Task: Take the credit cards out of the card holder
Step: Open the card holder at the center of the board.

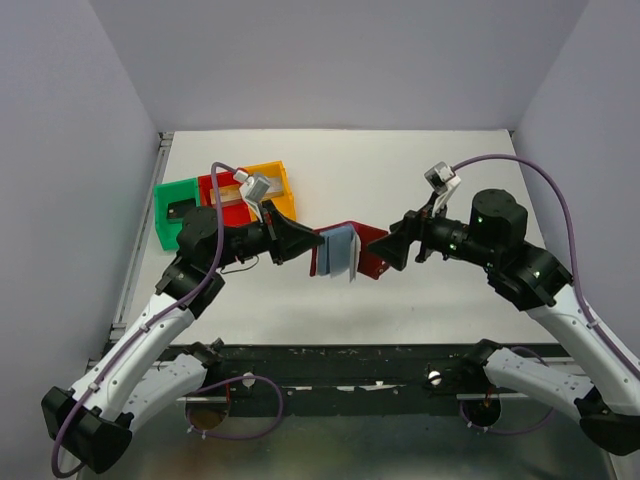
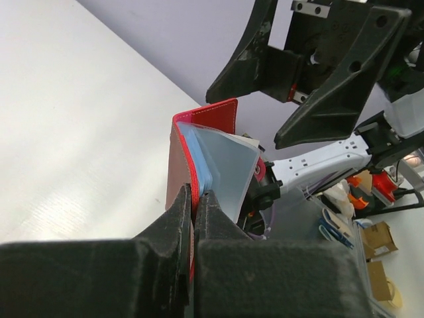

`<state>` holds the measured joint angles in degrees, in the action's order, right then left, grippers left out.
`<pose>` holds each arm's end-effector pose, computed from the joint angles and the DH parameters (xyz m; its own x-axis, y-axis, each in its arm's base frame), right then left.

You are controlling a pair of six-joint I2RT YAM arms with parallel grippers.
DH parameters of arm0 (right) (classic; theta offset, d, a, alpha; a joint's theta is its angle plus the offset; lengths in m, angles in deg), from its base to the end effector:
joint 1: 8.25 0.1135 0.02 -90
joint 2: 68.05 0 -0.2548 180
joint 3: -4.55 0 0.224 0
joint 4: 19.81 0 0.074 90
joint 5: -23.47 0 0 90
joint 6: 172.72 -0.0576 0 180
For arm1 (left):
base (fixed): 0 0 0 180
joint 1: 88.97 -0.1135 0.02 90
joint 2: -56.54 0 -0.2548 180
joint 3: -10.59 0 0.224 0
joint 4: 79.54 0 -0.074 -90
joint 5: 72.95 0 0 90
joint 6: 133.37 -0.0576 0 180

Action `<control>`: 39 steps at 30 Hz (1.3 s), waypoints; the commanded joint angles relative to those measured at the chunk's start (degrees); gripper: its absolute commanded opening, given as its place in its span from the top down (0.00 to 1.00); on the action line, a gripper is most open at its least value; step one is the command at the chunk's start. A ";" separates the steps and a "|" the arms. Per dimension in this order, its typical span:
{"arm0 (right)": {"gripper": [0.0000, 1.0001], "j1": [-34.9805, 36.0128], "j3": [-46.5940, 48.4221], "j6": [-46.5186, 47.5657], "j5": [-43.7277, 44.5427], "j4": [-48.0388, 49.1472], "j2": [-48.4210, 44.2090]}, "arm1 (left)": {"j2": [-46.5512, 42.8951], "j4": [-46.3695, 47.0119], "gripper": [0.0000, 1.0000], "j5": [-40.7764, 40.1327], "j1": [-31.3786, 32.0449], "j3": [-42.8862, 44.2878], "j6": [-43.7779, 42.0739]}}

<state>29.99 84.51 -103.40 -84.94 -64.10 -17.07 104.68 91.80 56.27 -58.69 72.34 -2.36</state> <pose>0.1298 0.1255 0.3860 -0.4859 0.0437 -0.8729 -0.7000 0.5785 0.4186 0.1421 -0.1252 0.3662 -0.5571 -0.2634 -0.7876 0.7542 0.2366 -0.6126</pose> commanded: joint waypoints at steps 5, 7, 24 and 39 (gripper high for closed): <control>0.00 -0.18 4.30 3.28 0.57 -3.23 2.80 | 0.64 -2.47 1.00 -3.27 1.53 2.47 -2.16; 0.00 -0.18 5.53 4.33 1.36 -4.73 3.77 | 1.07 -5.01 1.00 -4.50 2.23 3.79 -3.48; 0.00 -0.18 9.05 7.59 3.47 -8.60 7.99 | 2.92 -14.43 1.00 -11.89 6.37 8.54 -9.55; 0.00 -0.18 10.55 9.70 2.24 -9.74 10.89 | 2.58 -12.68 1.00 -9.61 7.51 8.54 -9.81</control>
<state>29.99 93.95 -95.38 -82.45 -72.01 -7.28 108.11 76.06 45.00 -51.65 79.38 -12.08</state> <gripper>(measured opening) 0.997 0.050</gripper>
